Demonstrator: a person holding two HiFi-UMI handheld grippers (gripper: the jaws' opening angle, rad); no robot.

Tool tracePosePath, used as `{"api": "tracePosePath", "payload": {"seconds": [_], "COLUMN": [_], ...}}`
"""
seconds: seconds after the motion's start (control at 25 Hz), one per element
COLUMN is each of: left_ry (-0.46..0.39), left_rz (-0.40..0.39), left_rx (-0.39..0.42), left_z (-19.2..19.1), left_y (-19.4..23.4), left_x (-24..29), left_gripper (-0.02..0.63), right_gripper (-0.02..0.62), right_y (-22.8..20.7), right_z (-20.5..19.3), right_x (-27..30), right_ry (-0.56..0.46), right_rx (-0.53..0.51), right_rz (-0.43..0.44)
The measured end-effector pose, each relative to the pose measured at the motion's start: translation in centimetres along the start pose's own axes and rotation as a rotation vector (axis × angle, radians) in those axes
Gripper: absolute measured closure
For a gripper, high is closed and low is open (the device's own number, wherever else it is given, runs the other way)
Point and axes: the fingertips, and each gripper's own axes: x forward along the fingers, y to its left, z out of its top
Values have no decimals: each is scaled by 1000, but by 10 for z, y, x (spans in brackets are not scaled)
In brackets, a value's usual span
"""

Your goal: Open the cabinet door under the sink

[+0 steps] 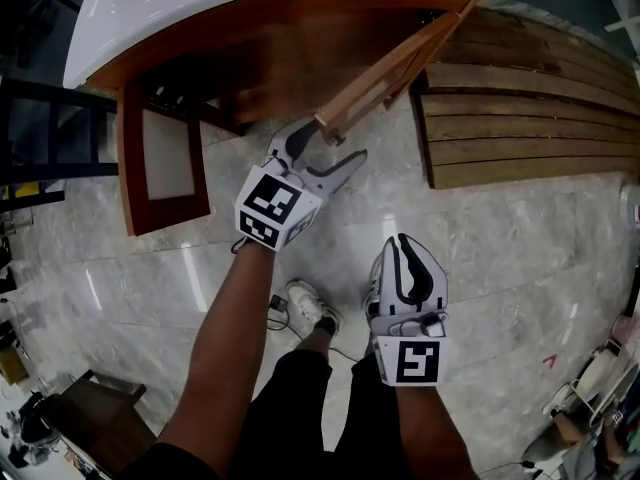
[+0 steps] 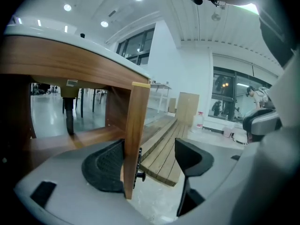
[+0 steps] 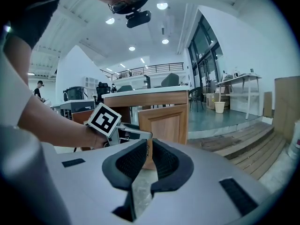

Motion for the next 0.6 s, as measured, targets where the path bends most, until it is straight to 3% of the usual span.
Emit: {"api": "tracePosePath", "payload": {"seconds": [0.32,0.48,0.6], "left_ry": [20,7,6], "left_rz": [-8,10,-4], "left_rx": [-3,-2,-20], "left_z": [-3,-3,-4], "left_y": [-30,-40,-55], "left_x": [1,3,6], "left_gripper": [265,316,319], "right_gripper": [562,562,563], "right_y": [-23,-32,-40], "right_z": [0,-2,-1], "right_x": [-3,-7,-11], "right_ry": [3,9,11], "right_rx": [2,1,0], "right_rz": [12,22,19]}}
